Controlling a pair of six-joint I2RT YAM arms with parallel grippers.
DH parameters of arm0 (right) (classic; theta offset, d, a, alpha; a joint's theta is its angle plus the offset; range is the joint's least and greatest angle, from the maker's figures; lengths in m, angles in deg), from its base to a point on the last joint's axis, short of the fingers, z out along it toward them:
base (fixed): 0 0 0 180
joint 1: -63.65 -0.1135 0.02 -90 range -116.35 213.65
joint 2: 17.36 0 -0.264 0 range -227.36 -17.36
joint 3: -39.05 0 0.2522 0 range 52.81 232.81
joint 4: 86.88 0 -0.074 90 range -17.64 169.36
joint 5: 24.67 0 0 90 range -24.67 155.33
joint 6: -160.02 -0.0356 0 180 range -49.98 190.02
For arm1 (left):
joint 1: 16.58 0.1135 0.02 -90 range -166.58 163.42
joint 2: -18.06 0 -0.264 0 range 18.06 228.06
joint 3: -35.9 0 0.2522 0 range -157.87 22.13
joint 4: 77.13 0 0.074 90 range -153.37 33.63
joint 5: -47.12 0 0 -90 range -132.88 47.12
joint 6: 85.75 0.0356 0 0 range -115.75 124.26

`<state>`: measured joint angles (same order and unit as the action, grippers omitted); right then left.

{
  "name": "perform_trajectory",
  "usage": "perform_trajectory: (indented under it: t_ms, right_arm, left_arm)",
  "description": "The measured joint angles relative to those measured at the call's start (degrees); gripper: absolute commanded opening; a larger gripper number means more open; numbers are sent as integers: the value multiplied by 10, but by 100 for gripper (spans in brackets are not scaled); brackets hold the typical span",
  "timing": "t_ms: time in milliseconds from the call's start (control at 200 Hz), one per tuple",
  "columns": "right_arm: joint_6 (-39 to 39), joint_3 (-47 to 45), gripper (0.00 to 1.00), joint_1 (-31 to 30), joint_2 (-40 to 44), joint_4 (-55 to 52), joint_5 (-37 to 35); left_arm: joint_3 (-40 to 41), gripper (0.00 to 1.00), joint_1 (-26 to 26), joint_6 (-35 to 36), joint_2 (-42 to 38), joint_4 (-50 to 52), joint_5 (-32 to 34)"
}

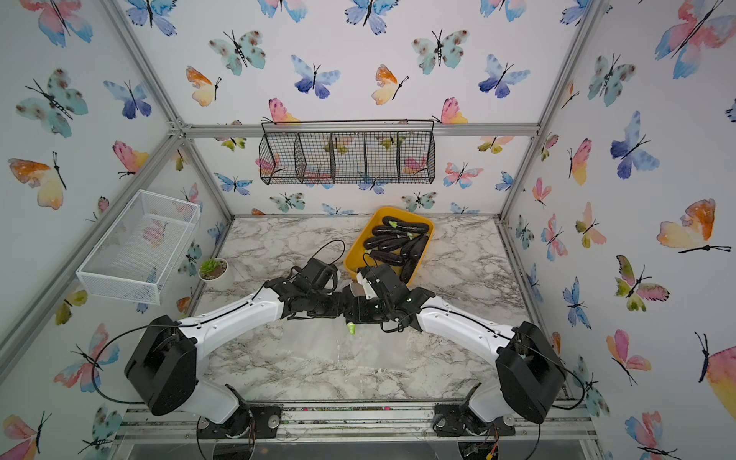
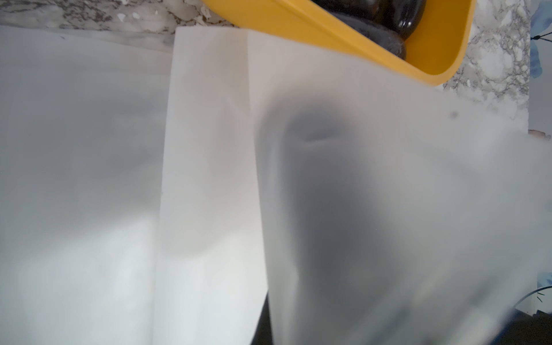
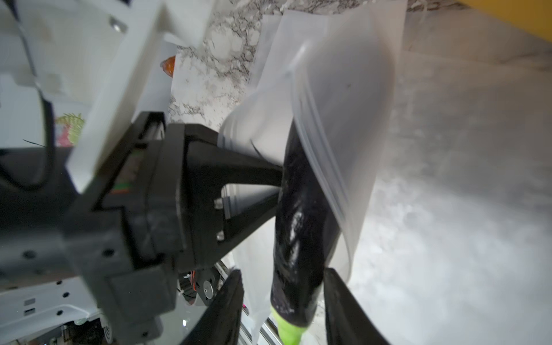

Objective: Place the eggplant in a zip-top bag and seal the zipper
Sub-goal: Place the eggplant in the zipper food storage bag.

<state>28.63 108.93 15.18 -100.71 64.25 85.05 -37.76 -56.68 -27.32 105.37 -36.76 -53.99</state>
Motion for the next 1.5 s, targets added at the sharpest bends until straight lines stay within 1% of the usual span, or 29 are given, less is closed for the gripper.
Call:
perform_trajectory:
  t_ms: [55, 145, 210, 330, 390, 536, 661, 761, 846, 926, 1051, 1106, 1231, 1351, 1407, 1497]
  right_arm:
    - [3, -8, 43, -2, 3, 0, 0]
    - [5, -20, 35, -5, 8, 0, 0]
    - [4, -22, 33, -12, 7, -1, -2]
    - [0, -22, 22, -27, 4, 0, -12]
    - [-3, -22, 19, -30, 4, 0, -26]
    - [-12, 2, 19, -32, -7, -7, -53]
    - [-17, 46, 18, -32, -49, -28, -60]
    - [-23, 53, 18, -32, -78, -26, -59]
    - [-21, 56, 21, -32, -103, -37, -60]
    - [-13, 65, 30, -32, -121, -48, -59]
    - [8, 101, 52, -33, -133, -74, -45]
    - [19, 117, 58, -33, -128, -83, -43]
    - [29, 126, 60, -26, -83, -94, -49]
    - [40, 150, 60, -23, -41, -116, -84]
    - [46, 154, 60, -23, -28, -106, -87]
    - [55, 150, 59, -16, -15, -84, -90]
  left_arm:
    - [0, 0, 2, -2, 2, -2, -3]
    - [-4, 0, 3, -3, 4, -3, -4]
    - [-6, 0, 3, -5, 4, -5, -5]
    - [-7, 0, 4, -7, 4, -6, -5]
    - [-7, 0, 4, -7, 4, -6, -3]
    - [-6, 0, -7, -8, 4, -7, 17]
    - [-4, 0, -17, -13, 1, -3, 51]
    - [1, 0, -21, -22, -2, 3, 69]
    - [11, 0, -27, -32, -11, 4, 75]
    - [14, 0, -28, -39, -24, 9, 81]
    - [13, 0, -25, -45, -38, 10, 86]
    - [7, 0, -21, -45, -37, 14, 88]
    - [-17, 0, -9, -43, -25, 25, 97]
    - [-24, 0, 8, -42, -16, 35, 97]
    - [-24, 0, 21, -41, -16, 36, 96]
    - [-18, 0, 56, -35, -23, 37, 80]
